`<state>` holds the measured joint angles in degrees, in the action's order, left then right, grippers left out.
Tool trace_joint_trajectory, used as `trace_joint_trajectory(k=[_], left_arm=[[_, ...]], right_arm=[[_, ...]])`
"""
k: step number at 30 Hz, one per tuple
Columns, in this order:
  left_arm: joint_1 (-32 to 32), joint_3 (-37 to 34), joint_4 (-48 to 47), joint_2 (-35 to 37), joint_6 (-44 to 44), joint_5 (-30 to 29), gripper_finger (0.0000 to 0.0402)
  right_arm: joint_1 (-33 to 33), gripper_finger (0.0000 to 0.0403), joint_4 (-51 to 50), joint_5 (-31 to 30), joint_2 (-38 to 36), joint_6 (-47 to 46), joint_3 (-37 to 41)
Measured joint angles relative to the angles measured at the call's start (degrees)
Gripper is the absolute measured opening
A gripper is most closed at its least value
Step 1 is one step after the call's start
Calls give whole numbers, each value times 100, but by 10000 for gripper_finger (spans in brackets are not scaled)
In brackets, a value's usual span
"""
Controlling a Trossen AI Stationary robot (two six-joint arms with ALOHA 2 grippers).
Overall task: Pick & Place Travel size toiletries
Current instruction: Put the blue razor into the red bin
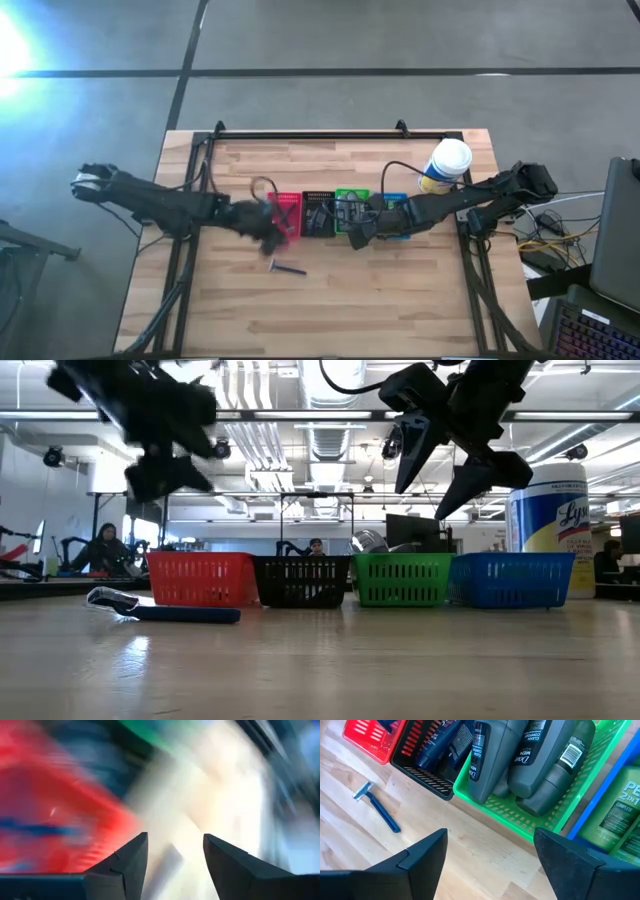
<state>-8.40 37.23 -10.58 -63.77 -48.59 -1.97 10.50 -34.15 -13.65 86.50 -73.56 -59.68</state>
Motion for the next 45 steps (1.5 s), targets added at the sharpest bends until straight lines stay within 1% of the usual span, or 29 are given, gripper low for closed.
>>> trace_joint_trajectory(k=[1, 2, 3, 4, 5, 7, 8, 10, 12, 14, 16, 19, 24, 29, 31, 33, 35, 37, 39, 41, 42, 45], left_arm=[[-248, 67, 8, -10, 723, 425, 194], [-507, 122, -10, -49, 1362, 619, 194], [-826, 186, -23, -114, 1939, 599, 194], [-1092, 246, -22, -202, 2412, 446, 194], [-1324, 315, -41, -318, 2834, 175, 194], [-1608, 493, -24, -656, 3414, -280, 196], [-1679, 575, -7, -867, 3610, -376, 198], [-1730, 729, -95, -1358, 3806, -320, 203], [-1731, 871, -166, -1824, 3833, -123, 206], [-1728, 1003, -241, -2232, 3823, -45, 208], [-1709, 1100, -250, -2554, 3805, -94, 208], [-1656, 1222, -315, -2882, 3691, -318, 208], [-1599, 1332, -600, -3059, 3486, -585, 207], [-1586, 1268, -614, -3005, 3495, -661, 206], [-1528, 1212, -697, -3070, 3440, -543, 200], [-1482, 1213, -729, -3154, 3388, -348, 186], [-1485, 1224, -744, -3203, 3370, -285, 161], [-1485, 1226, -763, -3236, 3374, -243, 124], [-1483, 1226, -766, -3239, 3343, -151, 77], [-1480, 1260, -824, -3218, 3134, -60, 30], [-1480, 1278, -864, -3181, 2936, -2, 21], [-1485, 1352, -1024, -2953, 2153, 169, 22]], right_arm=[[0, 295, -3, 0, 0, 14, 0], [0, 297, -2, 0, 0, 23, 3], [0, 298, -2, 0, 0, 25, 7], [0, 300, -9, 0, 0, 26, 10], [0, 301, -19, 0, 0, 24, 12], [0, 302, -23, 0, 0, 26, 19], [0, 302, -38, 0, 0, 24, 23], [0, 299, -36, 2, 0, 24, 35], [0, 293, -45, 7, 0, 22, 56], [0, 287, -42, 27, 0, 20, 65], [0, 282, -44, 49, 0, 13, 67], [2, 274, -57, 68, 0, 2, 66], [2, 264, -86, 78, -2, 2, 57], [2, 257, -142, 81, -2, 2, 57], [2, 256, -154, 79, -2, 2, 57], [2, 257, -160, 78, -2, 4, 60], [2, 260, -164, 72, -2, 4, 64], [4, 265, -167, 66, -2, 4, 66], [2, 270, -167, 63, -2, 4, 66], [2, 276, -167, 61, -2, 6, 71], [2, 278, -171, 62, -2, 11, 76], [2, 285, -181, 61, -2, 20, 76]])
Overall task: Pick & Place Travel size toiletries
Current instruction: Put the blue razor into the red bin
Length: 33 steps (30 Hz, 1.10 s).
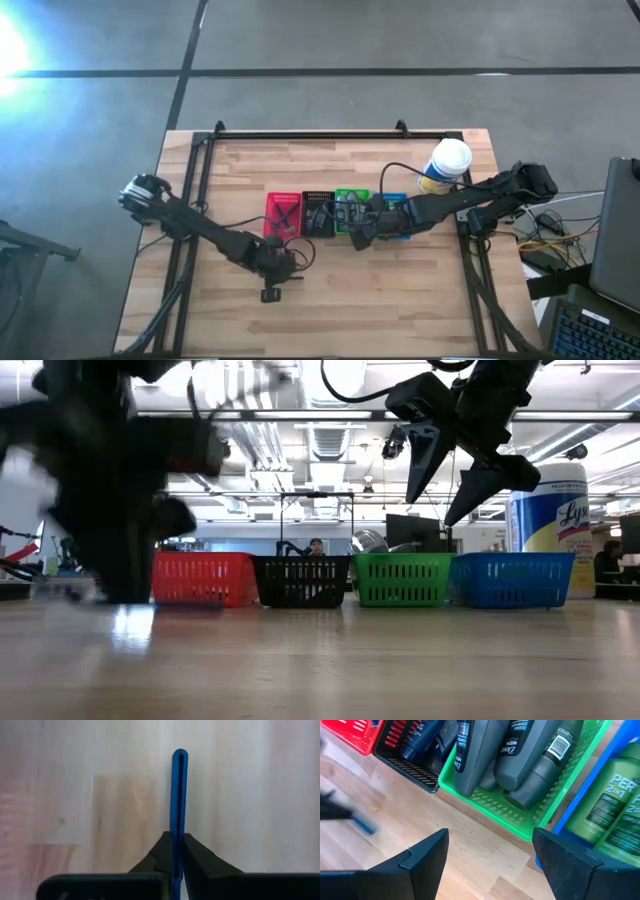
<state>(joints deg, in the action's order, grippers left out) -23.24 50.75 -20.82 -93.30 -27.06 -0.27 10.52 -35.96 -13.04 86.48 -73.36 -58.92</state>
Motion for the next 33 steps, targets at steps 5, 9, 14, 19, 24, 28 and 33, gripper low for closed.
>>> trace_joint_trajectory(k=[5, 9, 14, 19, 24, 28, 33], left_arm=[[121, 143, 517, 1129, -1511, -926, 18], [626, -131, 248, 1821, -3514, -2618, 13], [1410, -731, 210, 1987, -4959, -3117, 6], [1988, -1107, 632, 1828, -5099, -2186, 39], [1906, -861, 688, 1961, -4522, -2393, 78], [1633, -333, 727, 2279, -3094, -2405, 91], [1475, 251, -907, 2715, -2465, -3120, 91]], right_arm=[[0, 296, -85, -4, 0, -31, 2], [2, 302, -122, -62, 0, -139, 11], [1, 308, -116, -134, 0, -153, 11], [77, 314, -113, -138, 0, -169, 11], [267, 324, -112, -176, -27, -228, 11], [489, 334, -204, -367, -107, -369, 11], [668, 348, -428, -819, -287, -491, 11]])
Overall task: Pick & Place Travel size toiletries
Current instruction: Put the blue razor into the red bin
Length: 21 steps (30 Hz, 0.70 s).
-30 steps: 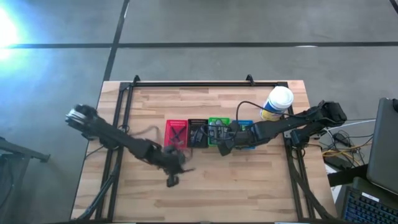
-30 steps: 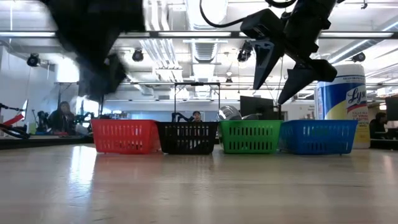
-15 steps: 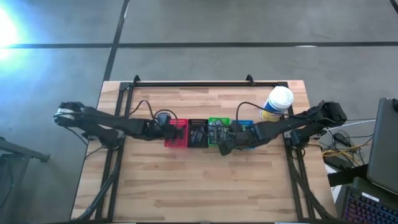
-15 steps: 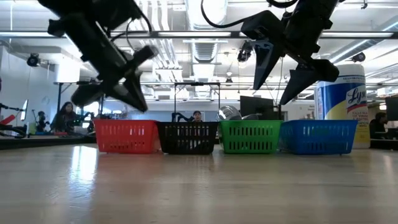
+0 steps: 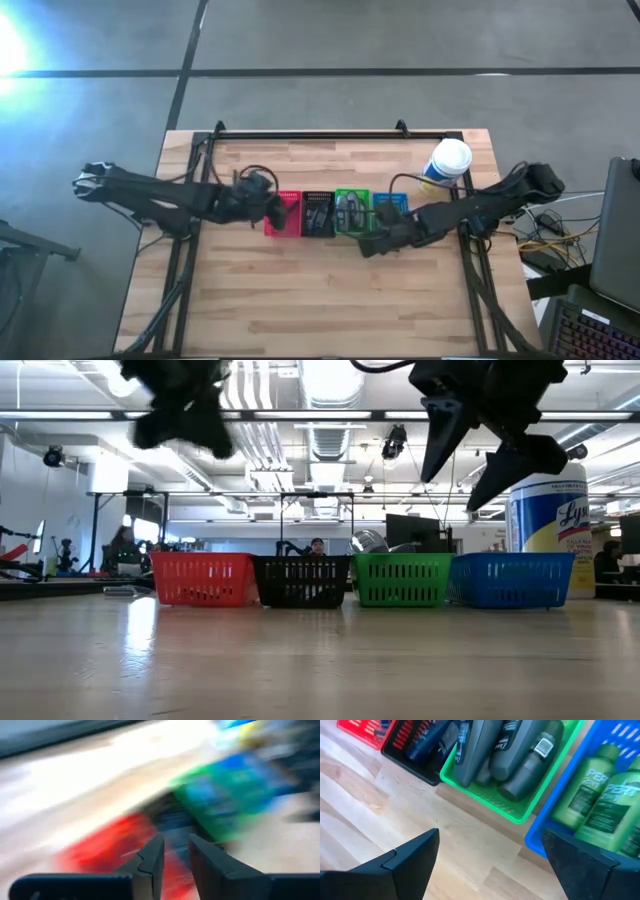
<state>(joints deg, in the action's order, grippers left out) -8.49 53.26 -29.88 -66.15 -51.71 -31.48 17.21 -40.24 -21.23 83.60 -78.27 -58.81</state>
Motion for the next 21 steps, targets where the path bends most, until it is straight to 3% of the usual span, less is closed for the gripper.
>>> trace_joint_trajectory(k=[5, 8, 10, 15, 21], left_arm=[[482, 89, -3447, 352, -1667, -826, 117], [1082, -171, -4557, 525, -2308, -849, 154], [1563, -458, -4270, 612, -2004, -621, 180], [3001, -1358, -2234, 495, -455, 849, 233], [4237, -1713, -2019, 227, 395, 1177, 274]], right_arm=[[5, 358, -38, -133, -97, -67, 0], [4, 358, -41, -155, -104, -69, 0], [5, 355, -37, -191, -104, -72, 0], [-14, 342, -23, -300, -104, -126, 0], [20, 324, -12, -285, -104, -428, 0]])
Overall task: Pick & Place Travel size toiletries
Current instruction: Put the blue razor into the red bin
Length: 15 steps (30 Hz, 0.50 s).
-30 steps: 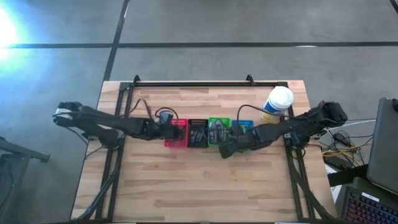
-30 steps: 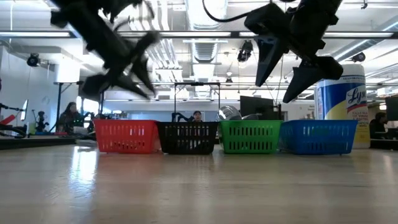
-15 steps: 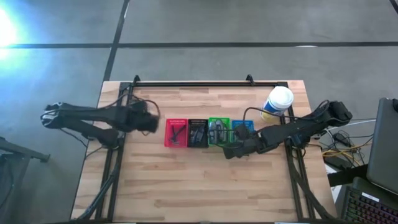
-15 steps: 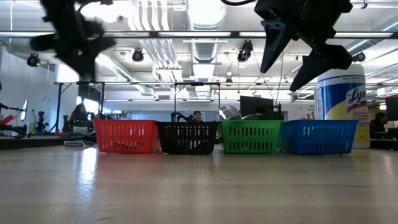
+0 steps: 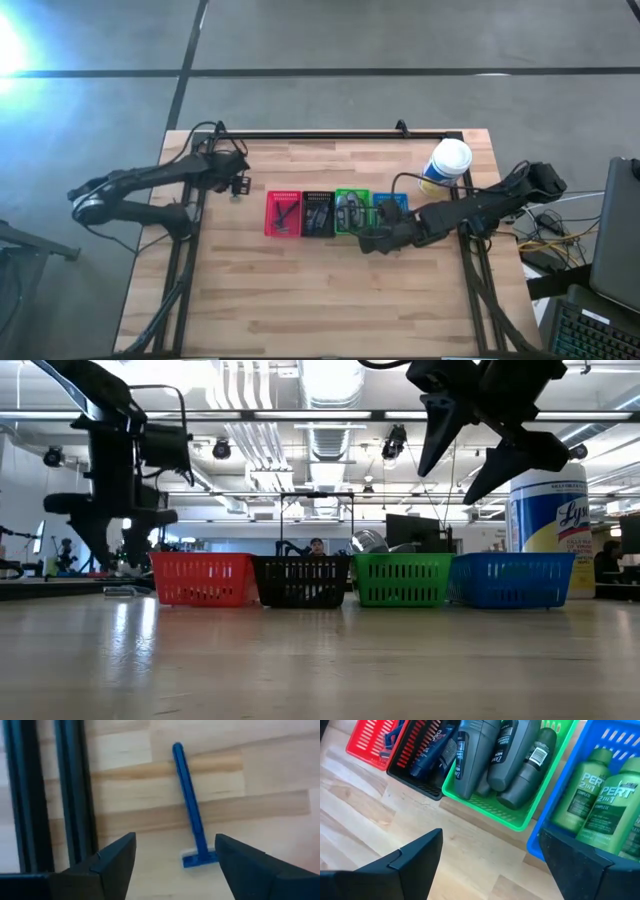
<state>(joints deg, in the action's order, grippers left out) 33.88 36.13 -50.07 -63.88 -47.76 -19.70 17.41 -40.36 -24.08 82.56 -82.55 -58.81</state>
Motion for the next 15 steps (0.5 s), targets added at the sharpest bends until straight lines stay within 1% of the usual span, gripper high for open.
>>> trace_joint_trajectory(k=[3, 7, 12, 15], left_arm=[[275, -28, 374, -157, 431, 255, 277], [374, -189, 990, -650, 573, 290, 257], [389, -256, 1165, -1373, 586, 454, 206], [386, -201, 1220, -1578, 813, 561, 159]], right_arm=[[22, 318, 0, 2, 0, -37, 0], [22, 314, 0, 0, 0, -43, 0], [22, 316, 2, 0, 0, -170, 0], [22, 324, 3, 0, 0, -214, 0]])
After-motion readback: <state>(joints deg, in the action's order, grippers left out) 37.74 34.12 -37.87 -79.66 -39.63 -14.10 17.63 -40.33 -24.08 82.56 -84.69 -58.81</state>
